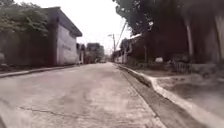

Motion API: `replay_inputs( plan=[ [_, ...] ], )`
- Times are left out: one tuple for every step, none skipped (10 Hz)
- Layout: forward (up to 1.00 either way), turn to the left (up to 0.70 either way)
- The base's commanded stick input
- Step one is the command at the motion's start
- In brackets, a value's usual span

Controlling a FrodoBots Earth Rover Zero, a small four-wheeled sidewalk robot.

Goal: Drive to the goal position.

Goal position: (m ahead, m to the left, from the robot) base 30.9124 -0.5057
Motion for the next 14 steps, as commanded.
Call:
replay_inputs(
  plan=[
    [1.0, 0.0],
    [1.0, 0.0],
    [1.0, -0.14],
    [1.0, -0.31],
    [1.0, -0.36],
    [1.0, -0.18],
    [1.0, 0.0],
    [1.0, 0.0],
    [1.0, 0.0],
    [1.0, 0.0],
    [1.0, 0.0],
    [1.0, 0.0],
    [1.0, 0.0],
    [1.0, 0.0]
  ],
)
